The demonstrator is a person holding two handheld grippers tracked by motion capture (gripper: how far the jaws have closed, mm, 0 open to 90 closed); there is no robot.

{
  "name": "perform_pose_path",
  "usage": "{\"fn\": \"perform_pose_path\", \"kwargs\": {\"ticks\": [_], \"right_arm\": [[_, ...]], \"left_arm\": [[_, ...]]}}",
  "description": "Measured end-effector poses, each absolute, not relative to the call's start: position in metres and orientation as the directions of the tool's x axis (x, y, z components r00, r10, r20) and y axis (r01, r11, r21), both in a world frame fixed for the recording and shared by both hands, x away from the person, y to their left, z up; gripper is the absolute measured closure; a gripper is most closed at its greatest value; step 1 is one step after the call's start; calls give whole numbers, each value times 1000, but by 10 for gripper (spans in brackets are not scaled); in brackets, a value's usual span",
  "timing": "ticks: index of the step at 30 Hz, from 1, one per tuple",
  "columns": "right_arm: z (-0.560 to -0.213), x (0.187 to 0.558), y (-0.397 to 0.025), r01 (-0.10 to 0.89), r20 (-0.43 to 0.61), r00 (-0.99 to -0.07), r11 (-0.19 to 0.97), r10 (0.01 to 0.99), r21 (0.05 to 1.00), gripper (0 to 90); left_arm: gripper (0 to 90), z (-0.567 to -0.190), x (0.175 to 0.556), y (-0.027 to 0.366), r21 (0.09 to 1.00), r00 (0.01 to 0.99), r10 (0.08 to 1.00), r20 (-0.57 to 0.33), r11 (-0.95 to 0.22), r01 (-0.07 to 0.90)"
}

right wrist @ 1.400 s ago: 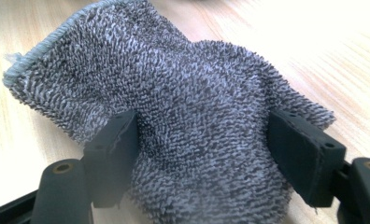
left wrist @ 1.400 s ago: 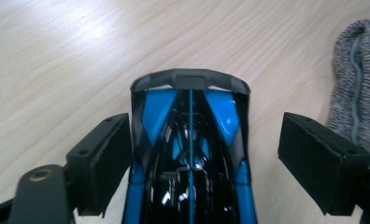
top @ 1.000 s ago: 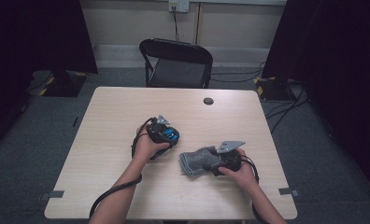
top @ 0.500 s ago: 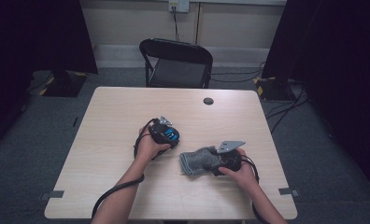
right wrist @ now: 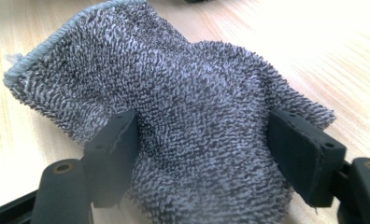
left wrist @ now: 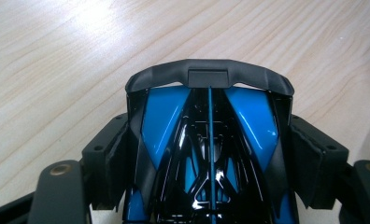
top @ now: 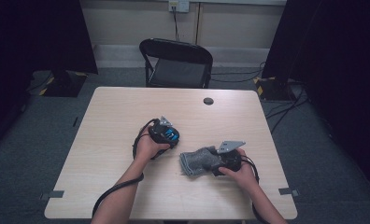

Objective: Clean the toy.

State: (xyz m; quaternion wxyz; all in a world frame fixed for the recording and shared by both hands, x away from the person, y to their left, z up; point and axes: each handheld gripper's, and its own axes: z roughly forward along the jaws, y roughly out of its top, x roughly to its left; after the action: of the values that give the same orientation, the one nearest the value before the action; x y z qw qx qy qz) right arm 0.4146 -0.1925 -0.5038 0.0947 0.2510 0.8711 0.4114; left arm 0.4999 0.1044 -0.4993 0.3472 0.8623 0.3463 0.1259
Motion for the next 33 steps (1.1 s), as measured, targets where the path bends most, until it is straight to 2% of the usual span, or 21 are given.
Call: {"fn": "perform_pose_path", "kwargs": {"ticks": [7,12,24,32,33], "right_arm": [[-504,415,-192,361,44,-856,535,516,763,257],[-503,415,-192,365,44,-855,538,516,760,257],[-502,416,-190,372,38,-852,552,523,747,267],[-498,416,-187,399,33,-835,561,550,725,341],[-498,416,-187,409,36,-827,556,561,723,391]], "left_arm": [[256,-495,497,109,684,727,686,-25,-518,513],[256,-488,493,115,695,717,693,-69,-482,533],[256,-472,481,128,728,729,680,-79,-461,508],[256,-459,470,137,751,747,659,-93,-446,487],[256,-456,466,139,759,754,650,-94,-443,477]]}}
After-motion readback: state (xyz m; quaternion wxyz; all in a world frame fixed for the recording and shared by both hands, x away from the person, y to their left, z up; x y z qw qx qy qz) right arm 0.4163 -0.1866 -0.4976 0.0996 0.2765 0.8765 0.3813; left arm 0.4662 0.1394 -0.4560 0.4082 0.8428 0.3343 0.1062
